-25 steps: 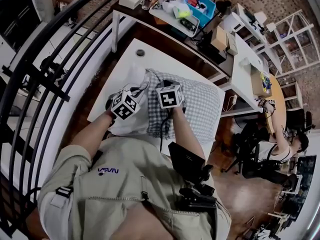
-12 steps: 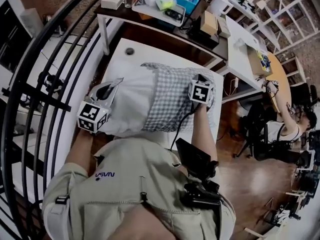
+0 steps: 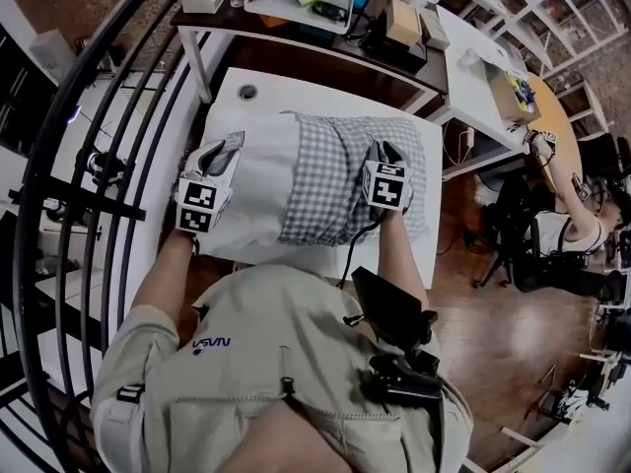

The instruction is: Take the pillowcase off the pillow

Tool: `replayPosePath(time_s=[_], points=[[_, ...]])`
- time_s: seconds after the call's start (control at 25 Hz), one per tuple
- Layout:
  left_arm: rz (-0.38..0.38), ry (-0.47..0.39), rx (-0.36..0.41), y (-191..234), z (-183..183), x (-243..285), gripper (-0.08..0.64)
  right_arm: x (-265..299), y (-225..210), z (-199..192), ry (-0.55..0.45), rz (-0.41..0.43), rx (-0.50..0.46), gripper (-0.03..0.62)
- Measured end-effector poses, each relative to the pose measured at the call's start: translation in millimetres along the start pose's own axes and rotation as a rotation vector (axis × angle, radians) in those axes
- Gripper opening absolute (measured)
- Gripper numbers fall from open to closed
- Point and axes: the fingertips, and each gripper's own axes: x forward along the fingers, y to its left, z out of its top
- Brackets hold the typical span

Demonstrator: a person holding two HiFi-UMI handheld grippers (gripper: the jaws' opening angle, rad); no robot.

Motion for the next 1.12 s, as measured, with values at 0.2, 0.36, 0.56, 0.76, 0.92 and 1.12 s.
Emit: replayPosePath(time_s=[0.2, 0.36, 0.56, 0.76, 0.92, 1.12], points=[[0.028, 0.011, 0.055, -19.8, 23.6, -49.5, 0.152, -70.2, 17.6, -8.4, -0.065, 0.086, 0.112, 0.097], [-0.125, 0.057, 0.028, -83.5, 18.5, -76.5, 0.175, -136.7, 51.4, -42.2, -0.048, 0.181, 0.161, 0.097], [-0.301, 0.245, 0.045, -143.6, -49.1, -76.1, 0.227, -176.9, 106.0, -93.7, 0.064, 0.266, 0.183, 0.1], [-0.331, 0.322, 0.083, -163.1, -87.0, -62.5, 0.233, -171.0, 148.8, -132.6, 0.157, 0.342, 0.18, 0.153], [-0.29, 0.336, 0.192, -153.9, -86.9, -48.0, 0.041, -145.1, 163.4, -141.6, 0.197, 0.284, 0.061, 0.053], [-0.232, 0.208, 0.136, -119.2, -31.0, -55.5, 0.021, -154.8, 135.7, -134.8, 0.173, 0.163, -0.002, 0.014]])
